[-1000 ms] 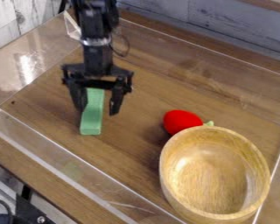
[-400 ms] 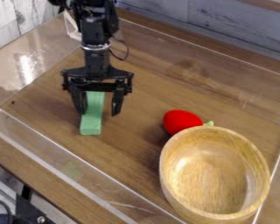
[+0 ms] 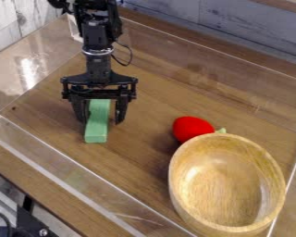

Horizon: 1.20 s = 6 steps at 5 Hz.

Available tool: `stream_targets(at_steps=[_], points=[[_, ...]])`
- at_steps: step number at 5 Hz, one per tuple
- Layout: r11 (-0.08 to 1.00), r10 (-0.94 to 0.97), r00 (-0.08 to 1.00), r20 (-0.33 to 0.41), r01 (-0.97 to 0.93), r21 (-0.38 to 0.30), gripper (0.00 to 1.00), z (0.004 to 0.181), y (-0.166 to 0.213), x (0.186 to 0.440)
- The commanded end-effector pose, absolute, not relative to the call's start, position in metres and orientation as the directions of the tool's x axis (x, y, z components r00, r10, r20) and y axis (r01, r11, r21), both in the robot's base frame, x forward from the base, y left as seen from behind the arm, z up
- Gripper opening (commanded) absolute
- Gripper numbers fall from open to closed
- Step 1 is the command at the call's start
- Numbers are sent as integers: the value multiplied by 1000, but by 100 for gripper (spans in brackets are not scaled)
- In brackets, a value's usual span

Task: Put the green block in the brown bowl

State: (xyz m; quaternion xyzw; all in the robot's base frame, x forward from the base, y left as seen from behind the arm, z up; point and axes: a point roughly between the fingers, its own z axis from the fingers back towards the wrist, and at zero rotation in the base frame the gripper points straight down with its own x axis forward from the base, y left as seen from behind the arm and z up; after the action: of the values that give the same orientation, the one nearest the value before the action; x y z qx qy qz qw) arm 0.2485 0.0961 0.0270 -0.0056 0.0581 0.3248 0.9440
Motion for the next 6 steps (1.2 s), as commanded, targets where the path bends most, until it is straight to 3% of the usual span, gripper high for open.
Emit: stream_targets(at_steps=[1,4,6], points=[[809,587,804,-92,-588,22,100,36,102,250],[867,497,861,-111,-498,17,100,33,112,245],[844,532,837,-126,-536,6,100,34,120,237]])
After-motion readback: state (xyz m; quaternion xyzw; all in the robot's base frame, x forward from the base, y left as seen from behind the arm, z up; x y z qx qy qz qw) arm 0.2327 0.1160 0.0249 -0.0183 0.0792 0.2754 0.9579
